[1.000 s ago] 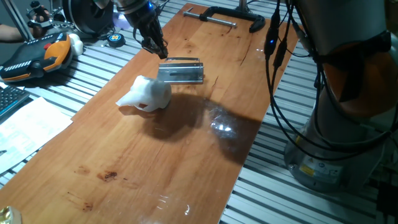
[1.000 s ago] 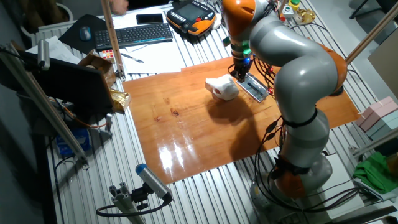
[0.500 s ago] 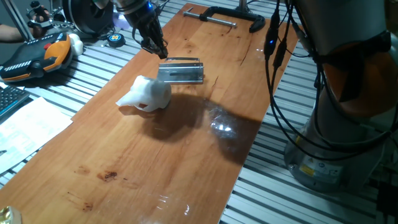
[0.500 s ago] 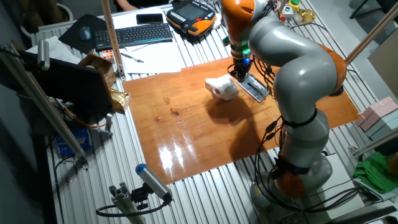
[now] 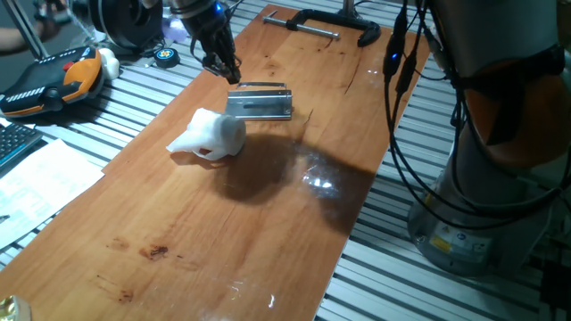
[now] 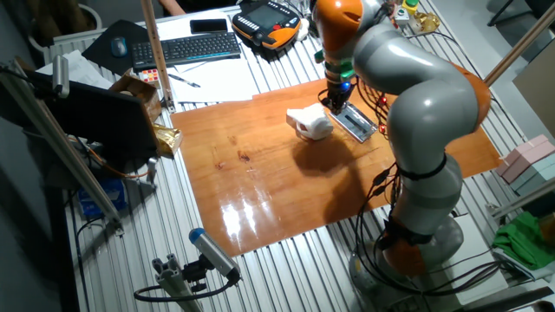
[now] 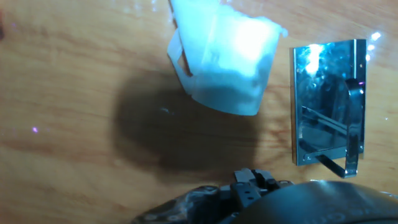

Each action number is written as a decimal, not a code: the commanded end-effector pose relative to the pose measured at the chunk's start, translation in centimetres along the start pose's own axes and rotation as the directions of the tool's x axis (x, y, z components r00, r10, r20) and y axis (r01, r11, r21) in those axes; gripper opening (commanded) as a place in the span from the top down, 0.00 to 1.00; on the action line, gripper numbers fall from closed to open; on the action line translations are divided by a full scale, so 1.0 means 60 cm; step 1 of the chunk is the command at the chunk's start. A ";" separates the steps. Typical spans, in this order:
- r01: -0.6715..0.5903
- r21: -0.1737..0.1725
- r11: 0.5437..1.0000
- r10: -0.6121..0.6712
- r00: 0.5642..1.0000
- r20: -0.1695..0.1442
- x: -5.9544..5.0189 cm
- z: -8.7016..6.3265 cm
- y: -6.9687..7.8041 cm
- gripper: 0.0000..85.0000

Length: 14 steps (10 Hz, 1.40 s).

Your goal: Put the toilet paper on its holder

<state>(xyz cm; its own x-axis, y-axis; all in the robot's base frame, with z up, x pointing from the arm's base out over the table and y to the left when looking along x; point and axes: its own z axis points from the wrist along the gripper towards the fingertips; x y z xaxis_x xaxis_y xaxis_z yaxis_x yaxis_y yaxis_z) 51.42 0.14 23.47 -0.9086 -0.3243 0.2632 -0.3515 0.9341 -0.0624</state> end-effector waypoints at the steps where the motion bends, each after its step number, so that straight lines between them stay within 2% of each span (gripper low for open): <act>1: 0.012 -0.004 1.000 -0.011 1.000 0.026 0.000 -0.001 -0.001 0.99; 2: 0.041 -0.052 0.998 -0.041 0.999 0.010 0.000 -0.001 -0.001 0.99; 3: 0.054 -0.100 0.994 -0.054 0.999 0.008 0.000 -0.001 -0.001 0.99; 5: 0.031 -0.088 0.996 -0.028 0.999 0.037 0.000 -0.001 -0.001 0.99; 6: 0.014 -0.066 0.998 -0.012 0.999 0.032 0.000 -0.001 -0.001 0.99; 7: -0.016 -0.065 0.998 0.017 1.000 0.021 0.000 -0.001 -0.001 0.99; 8: -0.050 -0.065 0.997 0.051 0.998 0.022 0.000 -0.001 -0.001 0.90; 9: -0.093 -0.040 0.995 0.095 0.995 0.036 -0.014 0.004 -0.002 0.79; 11: -0.133 -0.032 0.991 0.135 0.990 0.042 -0.048 0.021 -0.006 0.51; 12: -0.138 -0.019 0.990 0.139 0.989 0.042 -0.066 0.035 -0.007 0.39; 13: -0.150 -0.021 0.989 0.150 0.988 0.044 -0.084 0.050 -0.003 0.31; 14: -0.150 -0.016 0.989 0.150 0.986 0.074 -0.100 0.069 0.002 0.22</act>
<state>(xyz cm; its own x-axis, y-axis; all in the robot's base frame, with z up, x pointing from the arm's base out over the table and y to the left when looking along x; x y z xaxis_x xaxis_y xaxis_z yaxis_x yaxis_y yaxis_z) 56.12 1.73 18.34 -0.9662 -0.1930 0.1709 -0.2102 0.9737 -0.0884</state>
